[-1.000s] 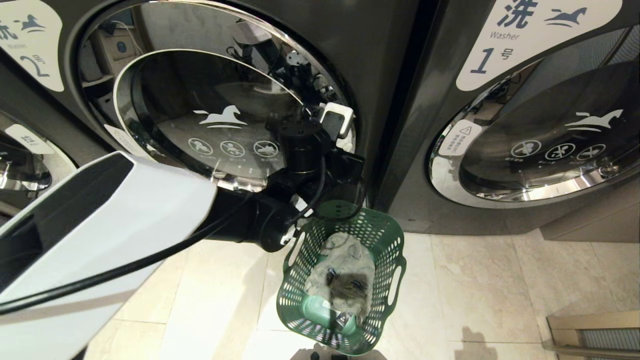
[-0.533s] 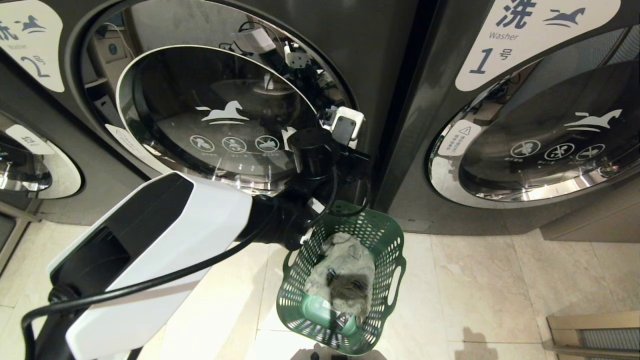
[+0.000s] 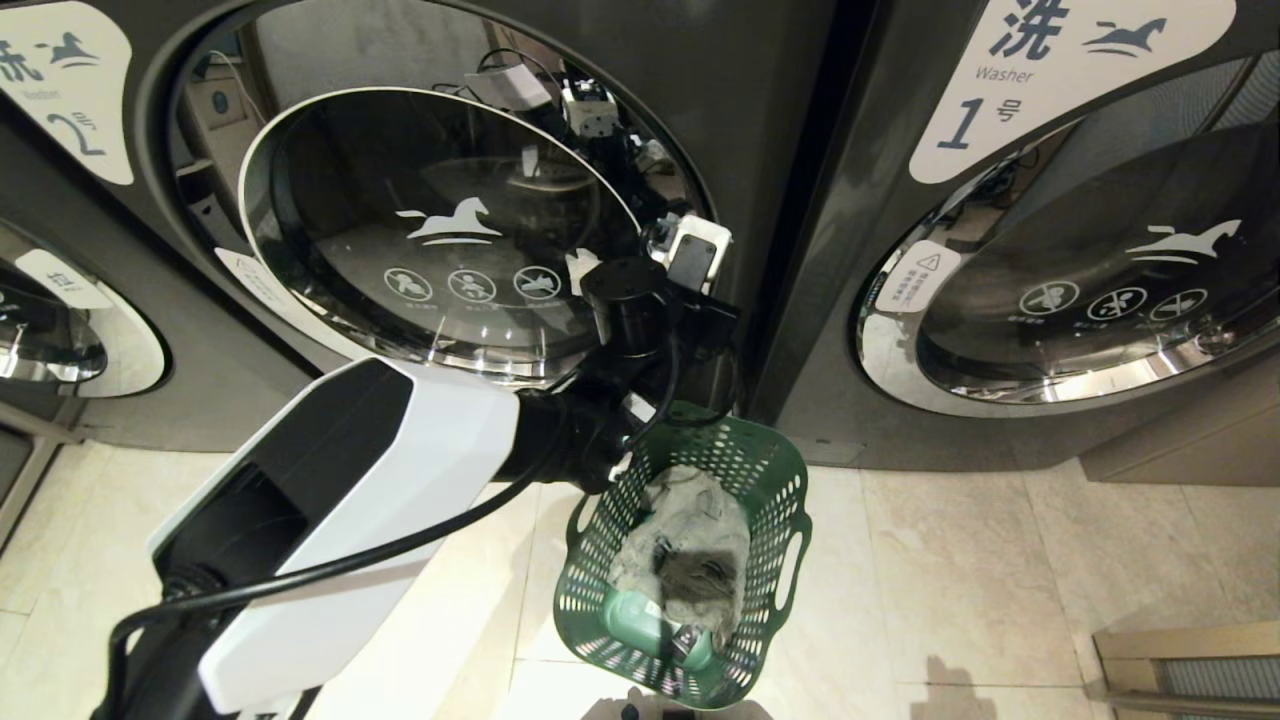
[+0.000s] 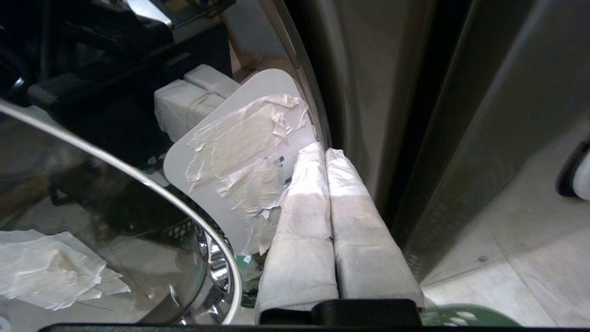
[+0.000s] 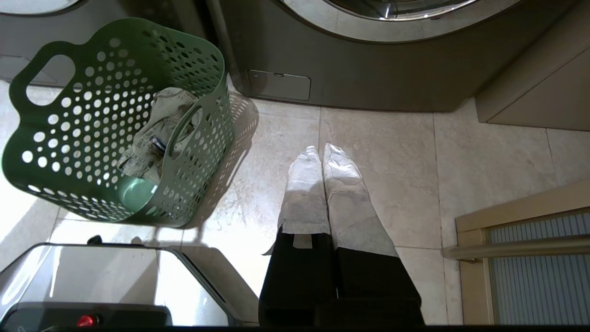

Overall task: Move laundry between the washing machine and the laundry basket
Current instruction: Close the washing machine door with the left hand

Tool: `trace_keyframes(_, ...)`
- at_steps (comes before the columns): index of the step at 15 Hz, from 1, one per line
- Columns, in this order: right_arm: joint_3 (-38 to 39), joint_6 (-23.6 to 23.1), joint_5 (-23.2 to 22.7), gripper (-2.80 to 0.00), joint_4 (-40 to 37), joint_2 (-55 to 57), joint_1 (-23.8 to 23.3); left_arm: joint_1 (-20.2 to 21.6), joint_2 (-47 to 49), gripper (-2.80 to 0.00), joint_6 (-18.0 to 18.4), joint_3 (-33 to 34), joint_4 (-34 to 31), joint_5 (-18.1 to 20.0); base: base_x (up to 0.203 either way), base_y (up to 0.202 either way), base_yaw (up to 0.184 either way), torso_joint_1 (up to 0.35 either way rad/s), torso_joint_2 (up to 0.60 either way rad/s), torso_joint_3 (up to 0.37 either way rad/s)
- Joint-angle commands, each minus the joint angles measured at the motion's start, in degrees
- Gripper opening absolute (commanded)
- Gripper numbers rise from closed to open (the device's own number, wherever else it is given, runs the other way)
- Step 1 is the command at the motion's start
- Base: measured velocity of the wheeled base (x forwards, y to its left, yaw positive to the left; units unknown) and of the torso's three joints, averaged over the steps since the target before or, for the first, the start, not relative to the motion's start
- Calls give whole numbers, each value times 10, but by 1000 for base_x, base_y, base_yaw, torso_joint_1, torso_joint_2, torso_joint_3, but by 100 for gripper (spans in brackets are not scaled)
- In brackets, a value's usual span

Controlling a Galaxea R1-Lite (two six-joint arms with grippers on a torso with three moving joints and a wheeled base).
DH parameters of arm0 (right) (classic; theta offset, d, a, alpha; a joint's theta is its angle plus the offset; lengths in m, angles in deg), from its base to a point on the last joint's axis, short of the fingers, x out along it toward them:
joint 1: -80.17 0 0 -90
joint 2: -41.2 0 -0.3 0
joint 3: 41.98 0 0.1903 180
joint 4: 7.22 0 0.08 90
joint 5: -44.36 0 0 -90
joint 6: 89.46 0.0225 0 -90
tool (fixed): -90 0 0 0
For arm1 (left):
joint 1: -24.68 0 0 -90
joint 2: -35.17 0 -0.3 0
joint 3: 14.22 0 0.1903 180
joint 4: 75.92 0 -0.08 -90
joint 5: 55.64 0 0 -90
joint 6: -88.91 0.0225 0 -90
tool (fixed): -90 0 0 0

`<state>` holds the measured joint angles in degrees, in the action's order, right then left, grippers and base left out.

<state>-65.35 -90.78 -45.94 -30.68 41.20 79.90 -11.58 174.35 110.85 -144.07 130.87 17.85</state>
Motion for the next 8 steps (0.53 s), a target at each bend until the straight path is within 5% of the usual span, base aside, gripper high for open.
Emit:
trace_keyframes(1,0,1,0,-280,0,1,0,2,16,-280,6,-25,4,-7,0,0,0,0,0,0)
trace_keyframes(8,0,8,0,-280,1,1,0,-5,-16,-280,16,-27,-5,-7,0,0,0,0,0,0)
